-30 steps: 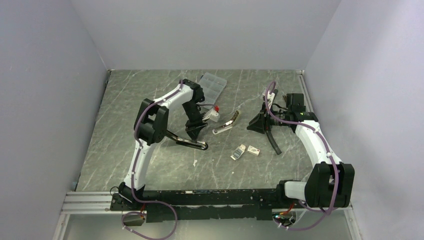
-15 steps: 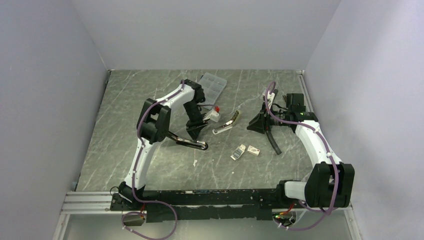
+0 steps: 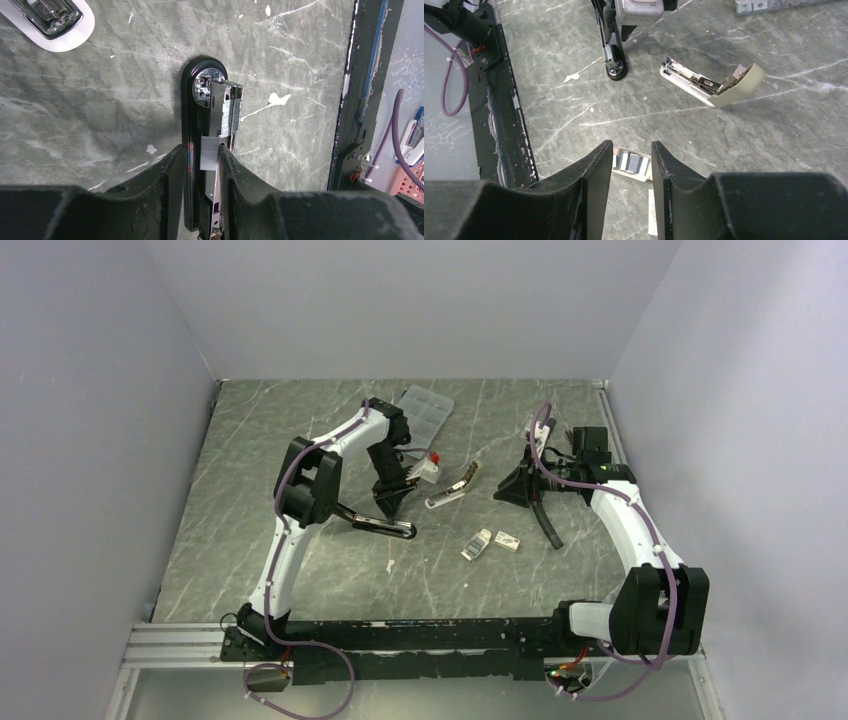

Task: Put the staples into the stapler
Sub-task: Pick up the stapler.

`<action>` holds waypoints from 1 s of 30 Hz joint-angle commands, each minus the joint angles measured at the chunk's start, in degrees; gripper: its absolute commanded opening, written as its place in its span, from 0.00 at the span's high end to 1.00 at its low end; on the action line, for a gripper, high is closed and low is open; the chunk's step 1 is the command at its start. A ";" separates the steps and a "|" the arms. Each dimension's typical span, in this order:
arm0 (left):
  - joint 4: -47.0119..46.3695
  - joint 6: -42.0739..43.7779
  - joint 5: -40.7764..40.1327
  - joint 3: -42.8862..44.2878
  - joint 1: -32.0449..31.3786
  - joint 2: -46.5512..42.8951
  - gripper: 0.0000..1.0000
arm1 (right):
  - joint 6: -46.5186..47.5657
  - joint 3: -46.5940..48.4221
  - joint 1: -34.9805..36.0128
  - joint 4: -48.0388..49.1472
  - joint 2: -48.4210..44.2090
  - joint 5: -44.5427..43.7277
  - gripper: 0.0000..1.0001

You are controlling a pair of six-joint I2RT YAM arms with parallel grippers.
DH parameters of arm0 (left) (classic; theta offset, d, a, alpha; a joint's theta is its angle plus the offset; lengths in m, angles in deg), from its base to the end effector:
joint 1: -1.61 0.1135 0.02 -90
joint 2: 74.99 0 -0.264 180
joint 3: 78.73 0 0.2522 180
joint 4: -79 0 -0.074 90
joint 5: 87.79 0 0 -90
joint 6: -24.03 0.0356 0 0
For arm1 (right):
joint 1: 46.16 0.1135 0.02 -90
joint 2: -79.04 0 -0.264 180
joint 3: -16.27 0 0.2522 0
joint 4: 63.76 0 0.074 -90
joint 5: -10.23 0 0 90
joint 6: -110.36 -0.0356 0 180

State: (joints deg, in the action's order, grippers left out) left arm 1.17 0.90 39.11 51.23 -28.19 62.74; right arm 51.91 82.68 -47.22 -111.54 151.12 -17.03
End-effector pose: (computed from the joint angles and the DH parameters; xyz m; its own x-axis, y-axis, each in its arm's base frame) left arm 0.3628 -0.2324 0.1607 -0.1184 0.9153 -0.3851 0.8365 -0.1171 -0.5353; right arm 0.2441 0.0271 0.2672 -0.4120 -0.2321 -0.8812 -0.8641 0.4064 0.2970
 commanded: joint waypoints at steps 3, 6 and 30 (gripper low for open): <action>6.68 4.23 2.33 2.27 0.09 1.22 0.65 | 1.72 0.73 -0.26 0.75 -1.06 1.62 0.62; 6.70 4.14 2.51 2.25 0.06 1.07 0.67 | 1.71 0.71 -0.24 0.75 -1.06 1.56 0.62; 3.26 0.22 1.06 2.26 0.01 -5.19 0.79 | 1.75 0.58 -0.26 0.89 -1.06 1.50 0.62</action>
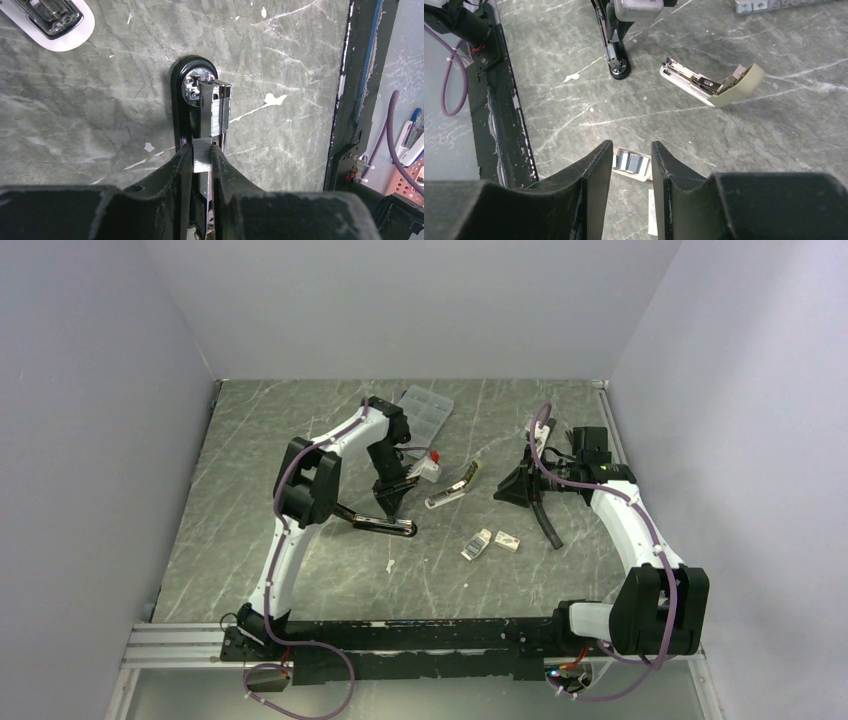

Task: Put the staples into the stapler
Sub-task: Pick up the stapler.

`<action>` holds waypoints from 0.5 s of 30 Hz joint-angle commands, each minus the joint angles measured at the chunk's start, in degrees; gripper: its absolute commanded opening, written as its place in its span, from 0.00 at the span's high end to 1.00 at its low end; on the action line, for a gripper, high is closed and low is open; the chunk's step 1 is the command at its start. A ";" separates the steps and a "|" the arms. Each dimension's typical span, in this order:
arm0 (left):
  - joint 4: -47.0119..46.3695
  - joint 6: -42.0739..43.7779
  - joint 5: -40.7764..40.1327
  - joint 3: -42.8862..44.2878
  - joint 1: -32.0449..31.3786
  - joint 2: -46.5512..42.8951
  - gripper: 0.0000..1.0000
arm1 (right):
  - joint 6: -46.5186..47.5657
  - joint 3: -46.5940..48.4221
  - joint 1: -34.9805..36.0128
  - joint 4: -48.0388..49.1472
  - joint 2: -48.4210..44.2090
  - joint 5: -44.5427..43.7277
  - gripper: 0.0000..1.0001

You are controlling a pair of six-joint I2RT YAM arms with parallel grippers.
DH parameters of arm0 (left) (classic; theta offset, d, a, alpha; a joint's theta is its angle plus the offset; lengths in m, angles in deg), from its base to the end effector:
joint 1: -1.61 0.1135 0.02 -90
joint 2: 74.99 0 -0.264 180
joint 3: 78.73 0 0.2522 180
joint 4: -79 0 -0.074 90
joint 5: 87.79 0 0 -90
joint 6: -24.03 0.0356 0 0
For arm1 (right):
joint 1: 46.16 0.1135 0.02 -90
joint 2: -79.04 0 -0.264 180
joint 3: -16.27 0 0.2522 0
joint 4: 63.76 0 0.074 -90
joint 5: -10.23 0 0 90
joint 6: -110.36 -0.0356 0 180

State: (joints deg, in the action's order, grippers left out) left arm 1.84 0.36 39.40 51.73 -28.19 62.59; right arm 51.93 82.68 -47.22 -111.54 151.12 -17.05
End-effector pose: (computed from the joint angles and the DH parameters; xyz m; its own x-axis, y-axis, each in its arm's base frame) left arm 0.3626 -0.2325 0.1641 -0.1288 0.9146 -0.3833 0.8341 -0.1091 -0.5407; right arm 0.2441 0.0271 0.2672 -0.4117 -0.2324 -0.8812 -0.8642 0.4066 0.2965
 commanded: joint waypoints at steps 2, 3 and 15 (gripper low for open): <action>2.13 0.34 0.64 1.71 0.01 -5.54 0.79 | 1.73 0.59 -0.26 0.89 -1.06 1.51 0.62; 2.03 0.22 0.62 1.69 0.01 -5.75 0.80 | 1.66 0.54 -0.26 0.90 -1.06 1.50 0.62; -18.81 -16.91 -3.76 -3.98 -1.77 -14.28 0.82 | -0.22 1.45 -0.54 1.37 -1.44 1.40 0.62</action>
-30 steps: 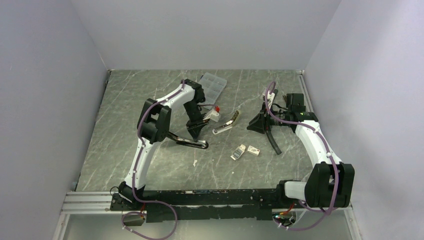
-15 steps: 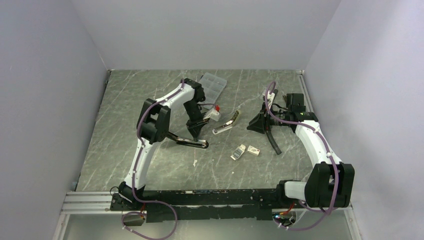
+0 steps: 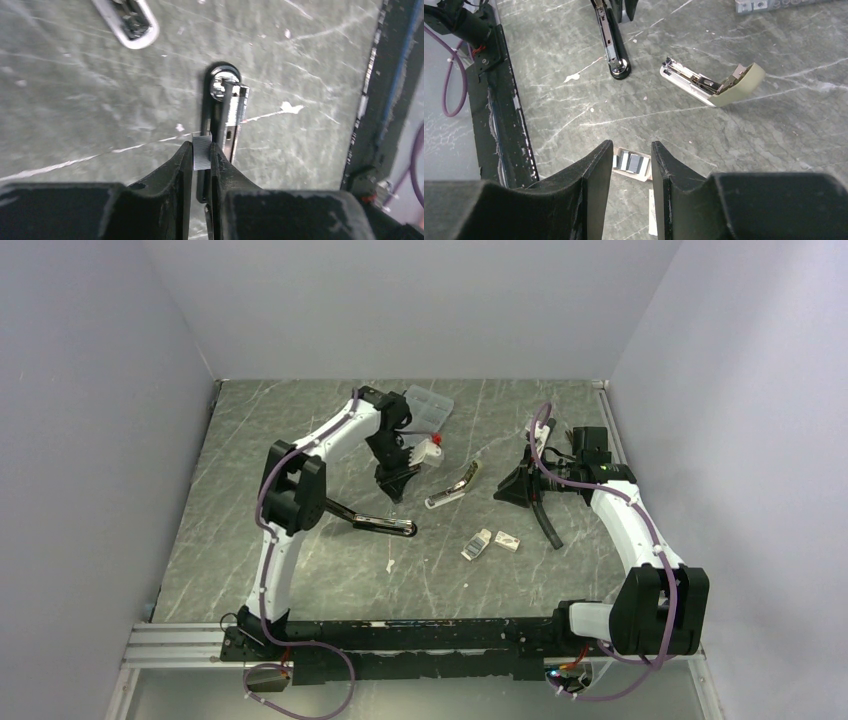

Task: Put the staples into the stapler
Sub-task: Pick up the stapler, then install the staple into the stapler.

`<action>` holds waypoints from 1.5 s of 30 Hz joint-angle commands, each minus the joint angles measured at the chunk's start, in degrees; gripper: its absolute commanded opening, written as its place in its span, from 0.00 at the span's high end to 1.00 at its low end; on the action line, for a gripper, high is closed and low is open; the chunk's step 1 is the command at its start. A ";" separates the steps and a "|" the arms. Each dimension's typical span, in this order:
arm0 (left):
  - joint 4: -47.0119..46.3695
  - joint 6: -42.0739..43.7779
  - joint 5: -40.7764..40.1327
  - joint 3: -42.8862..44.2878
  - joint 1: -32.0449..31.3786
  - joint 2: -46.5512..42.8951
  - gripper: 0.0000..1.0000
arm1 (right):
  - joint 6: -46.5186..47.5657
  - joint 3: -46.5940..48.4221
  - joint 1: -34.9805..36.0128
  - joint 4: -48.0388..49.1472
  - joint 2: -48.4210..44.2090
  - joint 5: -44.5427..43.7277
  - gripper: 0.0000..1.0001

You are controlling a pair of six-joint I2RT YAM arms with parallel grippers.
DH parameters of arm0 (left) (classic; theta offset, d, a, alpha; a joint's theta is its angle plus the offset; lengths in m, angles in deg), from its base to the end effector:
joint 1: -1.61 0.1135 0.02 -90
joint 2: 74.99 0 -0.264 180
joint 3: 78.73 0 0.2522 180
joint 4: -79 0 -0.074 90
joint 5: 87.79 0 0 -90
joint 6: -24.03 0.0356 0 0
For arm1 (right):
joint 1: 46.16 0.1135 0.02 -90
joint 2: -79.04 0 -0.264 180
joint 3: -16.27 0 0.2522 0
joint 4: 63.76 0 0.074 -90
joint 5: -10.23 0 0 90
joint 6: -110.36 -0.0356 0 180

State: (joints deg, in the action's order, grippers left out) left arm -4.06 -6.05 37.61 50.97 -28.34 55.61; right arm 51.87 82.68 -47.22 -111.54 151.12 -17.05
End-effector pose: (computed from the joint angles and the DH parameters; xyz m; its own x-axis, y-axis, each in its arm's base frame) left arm 0.3622 -0.2325 0.2079 -0.1373 0.8932 -0.4282 0.9124 -0.0542 -0.4057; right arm 0.2441 0.0271 0.2672 -0.4126 -0.2320 -0.8809 -0.8637 0.4068 0.2975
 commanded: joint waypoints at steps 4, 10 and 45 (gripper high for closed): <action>-25.63 -18.11 -7.31 -7.52 -4.84 -11.25 0.80 | -4.08 2.16 -2.91 2.97 -2.41 1.21 0.63; -30.95 -24.64 -13.83 -5.92 -10.42 -10.64 0.77 | -6.60 3.20 -6.26 3.74 -4.30 -0.26 0.64; -24.53 -36.56 -20.47 3.77 -14.24 1.33 0.80 | -4.11 4.16 -6.76 0.54 -3.17 0.45 0.64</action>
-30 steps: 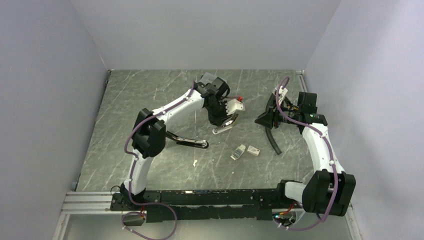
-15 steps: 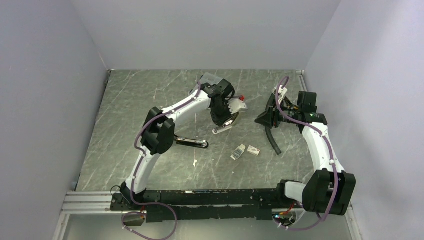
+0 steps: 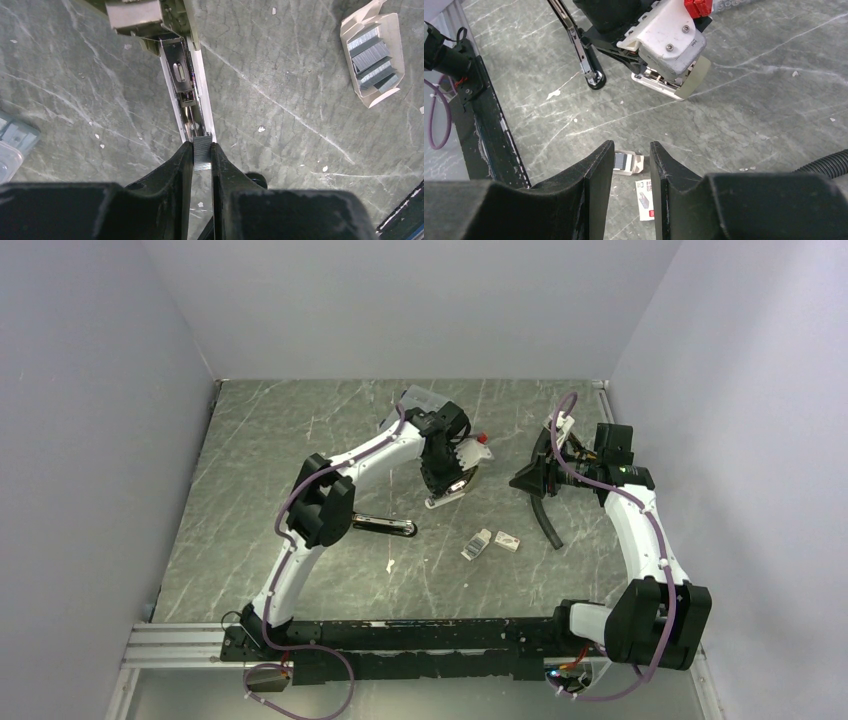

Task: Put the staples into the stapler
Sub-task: Install the staple into the stapler.

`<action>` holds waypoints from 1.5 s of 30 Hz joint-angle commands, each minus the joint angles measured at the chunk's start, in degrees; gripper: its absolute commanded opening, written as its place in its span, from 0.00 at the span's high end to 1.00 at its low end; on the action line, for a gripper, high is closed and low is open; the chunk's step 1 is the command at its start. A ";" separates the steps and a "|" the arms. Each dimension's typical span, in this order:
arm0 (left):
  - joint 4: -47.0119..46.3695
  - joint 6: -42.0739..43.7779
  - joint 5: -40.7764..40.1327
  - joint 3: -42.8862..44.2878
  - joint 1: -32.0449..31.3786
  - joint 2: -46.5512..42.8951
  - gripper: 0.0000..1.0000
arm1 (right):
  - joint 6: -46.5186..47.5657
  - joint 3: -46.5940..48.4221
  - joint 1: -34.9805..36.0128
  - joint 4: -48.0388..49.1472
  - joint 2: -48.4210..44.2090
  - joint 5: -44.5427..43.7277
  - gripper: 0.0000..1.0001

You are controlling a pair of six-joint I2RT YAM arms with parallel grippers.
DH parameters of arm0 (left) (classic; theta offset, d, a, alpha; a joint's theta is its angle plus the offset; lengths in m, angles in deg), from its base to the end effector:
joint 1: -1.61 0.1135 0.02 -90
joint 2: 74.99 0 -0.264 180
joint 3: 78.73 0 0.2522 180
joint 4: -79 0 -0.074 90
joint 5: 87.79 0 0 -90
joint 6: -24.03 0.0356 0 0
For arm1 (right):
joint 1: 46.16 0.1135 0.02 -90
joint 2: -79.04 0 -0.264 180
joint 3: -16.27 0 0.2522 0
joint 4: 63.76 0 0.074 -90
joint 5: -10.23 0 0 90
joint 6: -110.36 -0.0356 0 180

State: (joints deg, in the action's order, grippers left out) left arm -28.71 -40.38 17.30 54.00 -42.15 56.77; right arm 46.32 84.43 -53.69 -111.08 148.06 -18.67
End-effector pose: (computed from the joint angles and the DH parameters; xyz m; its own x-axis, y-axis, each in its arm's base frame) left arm 0.3422 -0.3405 0.2120 -0.3026 0.8672 -0.3954 0.9521 0.2939 -0.0841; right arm 0.2405 -0.0004 0.2882 -0.4387 -0.1554 -0.8851 -0.7868 0.5423 0.2947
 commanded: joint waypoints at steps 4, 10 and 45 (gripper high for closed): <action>-0.69 -3.25 -0.86 -0.08 -0.43 0.12 0.80 | 1.38 2.34 -0.29 0.10 -0.11 2.29 0.64; -1.46 -3.81 -1.52 -0.61 -0.40 0.11 0.81 | 1.37 2.15 -0.29 0.23 0.06 2.60 0.64; -3.41 -7.49 0.93 -1.40 0.84 0.51 0.81 | 1.68 1.86 -0.29 -0.18 0.42 3.36 0.63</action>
State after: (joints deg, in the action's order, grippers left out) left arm -31.03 -46.42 16.58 52.04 -41.72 57.12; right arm 46.75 84.43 -53.69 -111.51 148.36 -17.64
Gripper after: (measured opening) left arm 0.197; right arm 0.365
